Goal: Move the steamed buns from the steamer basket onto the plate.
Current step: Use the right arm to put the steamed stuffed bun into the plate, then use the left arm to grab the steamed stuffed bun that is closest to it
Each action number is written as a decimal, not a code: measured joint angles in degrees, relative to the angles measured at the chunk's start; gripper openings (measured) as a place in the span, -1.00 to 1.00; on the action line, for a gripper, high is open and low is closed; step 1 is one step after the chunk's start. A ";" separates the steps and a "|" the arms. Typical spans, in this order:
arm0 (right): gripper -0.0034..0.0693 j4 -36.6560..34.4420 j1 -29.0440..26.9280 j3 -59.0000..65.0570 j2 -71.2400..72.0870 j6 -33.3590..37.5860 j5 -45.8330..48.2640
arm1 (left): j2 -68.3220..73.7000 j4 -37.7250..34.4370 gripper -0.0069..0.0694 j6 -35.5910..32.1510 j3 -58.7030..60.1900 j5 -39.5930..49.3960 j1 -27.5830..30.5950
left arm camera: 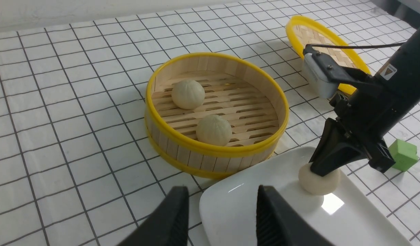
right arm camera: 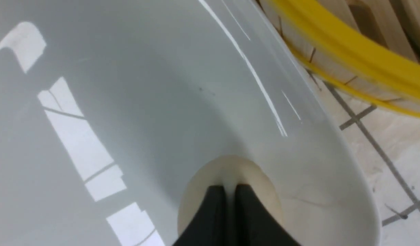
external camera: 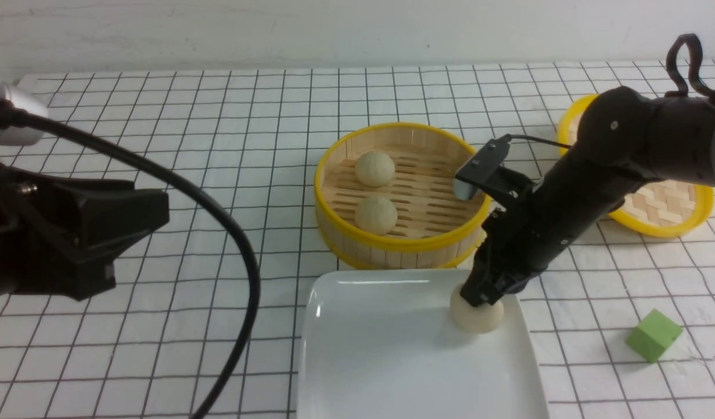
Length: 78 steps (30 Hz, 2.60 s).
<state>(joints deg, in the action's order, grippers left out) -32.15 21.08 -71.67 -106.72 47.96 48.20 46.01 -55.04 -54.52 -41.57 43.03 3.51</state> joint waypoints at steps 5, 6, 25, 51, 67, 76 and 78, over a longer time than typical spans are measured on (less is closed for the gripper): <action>-0.45 -0.06 0.00 0.00 0.37 0.00 -0.78 | 0.00 0.00 -0.02 0.00 0.00 0.05 0.00; -0.33 -0.06 0.00 0.00 0.72 0.00 -1.34 | 0.00 0.00 -0.02 0.00 0.00 0.05 0.00; 0.44 -0.35 0.00 0.07 31.58 -3.70 0.59 | 5.16 -4.86 -0.02 0.00 -0.26 0.10 0.00; 0.34 0.07 0.00 0.44 38.84 -5.42 4.10 | 35.24 4.58 -0.02 -7.34 -25.51 7.45 -11.47; 0.34 5.66 0.00 0.44 60.02 -8.00 -0.99 | 38.65 9.30 -0.02 -7.34 -25.51 -9.26 -20.54; 0.34 12.22 0.00 0.22 70.87 -15.32 2.17 | 44.05 6.68 -0.02 -7.34 -25.51 -13.96 -20.92; 0.34 13.03 0.00 0.22 72.15 -16.23 3.22 | 44.46 6.10 -0.02 -7.34 -25.51 -14.75 -20.92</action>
<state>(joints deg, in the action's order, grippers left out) -19.12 21.08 -71.45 -34.58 31.73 51.42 90.47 -48.93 -61.86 -67.08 28.27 -17.41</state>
